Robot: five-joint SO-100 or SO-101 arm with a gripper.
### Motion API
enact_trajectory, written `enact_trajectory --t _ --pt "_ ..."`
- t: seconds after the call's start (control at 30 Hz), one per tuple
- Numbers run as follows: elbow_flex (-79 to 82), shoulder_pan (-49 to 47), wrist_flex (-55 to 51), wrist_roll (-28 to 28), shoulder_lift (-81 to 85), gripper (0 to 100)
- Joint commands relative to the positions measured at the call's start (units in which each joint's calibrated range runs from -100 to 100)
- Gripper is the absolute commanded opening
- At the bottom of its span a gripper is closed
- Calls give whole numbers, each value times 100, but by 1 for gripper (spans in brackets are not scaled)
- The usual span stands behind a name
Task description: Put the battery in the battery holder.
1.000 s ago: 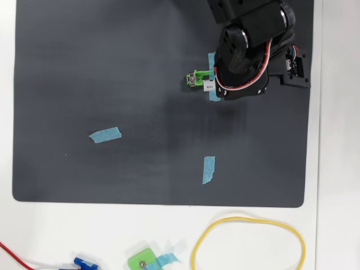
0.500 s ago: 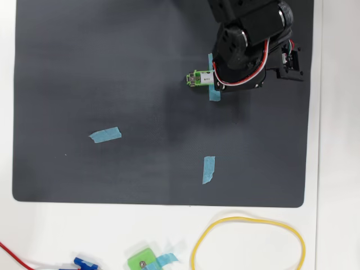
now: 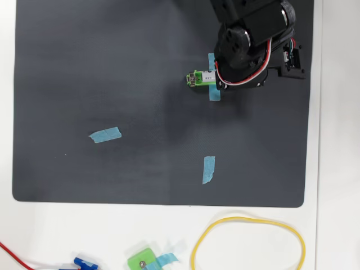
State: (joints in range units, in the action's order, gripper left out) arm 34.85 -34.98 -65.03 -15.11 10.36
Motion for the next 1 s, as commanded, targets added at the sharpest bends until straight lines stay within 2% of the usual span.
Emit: enact_trajectory --t 0.0,0.97 --pt "-57 -5 34 -23 -264 0" --pt "-40 16 402 -28 -426 0"
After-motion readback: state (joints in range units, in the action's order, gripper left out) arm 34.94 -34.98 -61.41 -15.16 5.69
